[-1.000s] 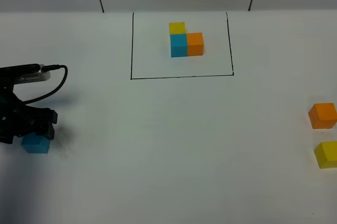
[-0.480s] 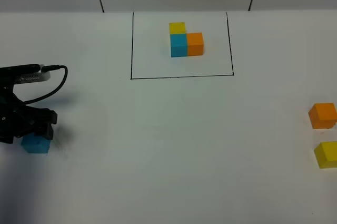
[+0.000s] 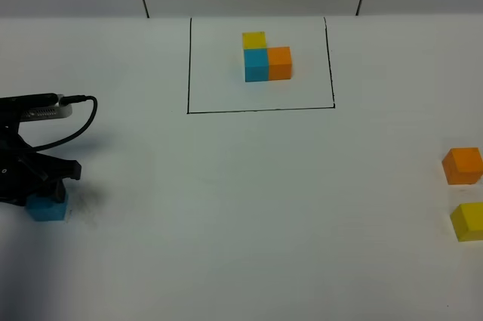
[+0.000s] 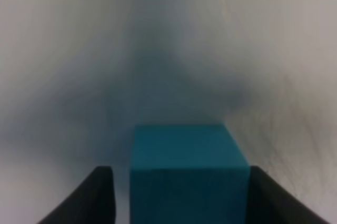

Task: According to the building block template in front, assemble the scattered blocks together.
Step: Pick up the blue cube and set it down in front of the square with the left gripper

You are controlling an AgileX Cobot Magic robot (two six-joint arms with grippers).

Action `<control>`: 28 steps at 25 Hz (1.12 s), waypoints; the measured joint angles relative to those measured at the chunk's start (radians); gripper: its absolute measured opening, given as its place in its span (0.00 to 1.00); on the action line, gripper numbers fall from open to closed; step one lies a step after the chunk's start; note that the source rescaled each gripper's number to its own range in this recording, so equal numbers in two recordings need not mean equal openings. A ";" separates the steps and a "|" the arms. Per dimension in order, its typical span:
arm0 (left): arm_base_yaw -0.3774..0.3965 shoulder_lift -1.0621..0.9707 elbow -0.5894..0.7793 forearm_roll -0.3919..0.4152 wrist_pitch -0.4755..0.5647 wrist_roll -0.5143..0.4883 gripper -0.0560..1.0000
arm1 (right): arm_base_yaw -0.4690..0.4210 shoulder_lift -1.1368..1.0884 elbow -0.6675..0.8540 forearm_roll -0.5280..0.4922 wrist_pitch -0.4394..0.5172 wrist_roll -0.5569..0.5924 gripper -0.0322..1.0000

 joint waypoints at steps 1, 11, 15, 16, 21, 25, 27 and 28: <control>0.000 0.000 0.000 0.000 0.002 0.000 0.10 | 0.000 0.000 0.000 0.000 0.000 0.000 0.03; -0.037 -0.004 -0.081 -0.025 0.064 0.222 0.05 | 0.000 0.000 0.000 0.000 0.000 0.000 0.03; -0.139 -0.018 -0.225 -0.115 0.153 0.447 0.05 | 0.000 0.000 0.000 0.000 0.000 0.000 0.03; -0.172 -0.020 -0.265 -0.143 0.180 0.497 0.05 | 0.000 0.000 0.000 0.000 0.000 0.000 0.03; -0.341 -0.016 -0.410 -0.243 0.324 0.690 0.05 | 0.000 0.000 0.000 0.000 0.000 0.000 0.03; -0.493 -0.009 -0.443 -0.239 0.336 0.764 0.05 | 0.000 0.000 0.000 0.000 0.000 0.000 0.03; -0.571 -0.002 -0.447 -0.223 0.335 0.797 0.05 | 0.000 0.000 0.000 0.000 0.000 0.000 0.03; -0.612 0.006 -0.448 -0.204 0.331 0.805 0.05 | 0.000 0.000 0.000 0.000 0.000 0.000 0.03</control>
